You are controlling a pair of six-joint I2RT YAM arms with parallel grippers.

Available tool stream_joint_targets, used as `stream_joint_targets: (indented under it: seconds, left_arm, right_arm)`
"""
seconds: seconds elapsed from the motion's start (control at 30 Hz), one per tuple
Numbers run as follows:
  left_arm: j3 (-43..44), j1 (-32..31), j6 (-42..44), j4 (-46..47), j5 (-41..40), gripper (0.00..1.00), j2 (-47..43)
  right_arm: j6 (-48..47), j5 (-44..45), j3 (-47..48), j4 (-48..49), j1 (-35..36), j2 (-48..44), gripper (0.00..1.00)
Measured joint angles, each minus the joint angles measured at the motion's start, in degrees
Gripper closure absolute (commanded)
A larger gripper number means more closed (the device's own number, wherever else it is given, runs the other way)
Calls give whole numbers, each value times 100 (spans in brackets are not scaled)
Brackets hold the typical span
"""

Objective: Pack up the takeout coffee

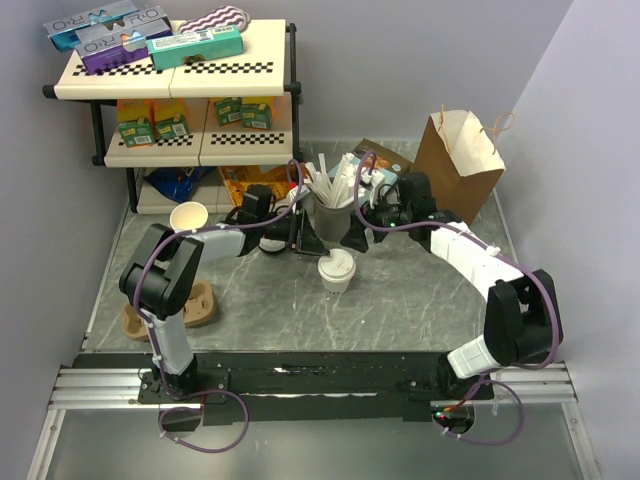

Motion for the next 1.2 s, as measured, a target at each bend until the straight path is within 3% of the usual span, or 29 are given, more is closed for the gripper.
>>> stream_joint_targets:
  seconds: [0.97,1.2]
  left_arm:
    - [170,-76,905,-911,-284,48,11]
    - [269,-74,1043,-1075,-343,51,79]
  right_arm:
    - [730,-922,-1032,107,-61,28,6]
    - [1001,-1252,-1075,369,-249,284,12]
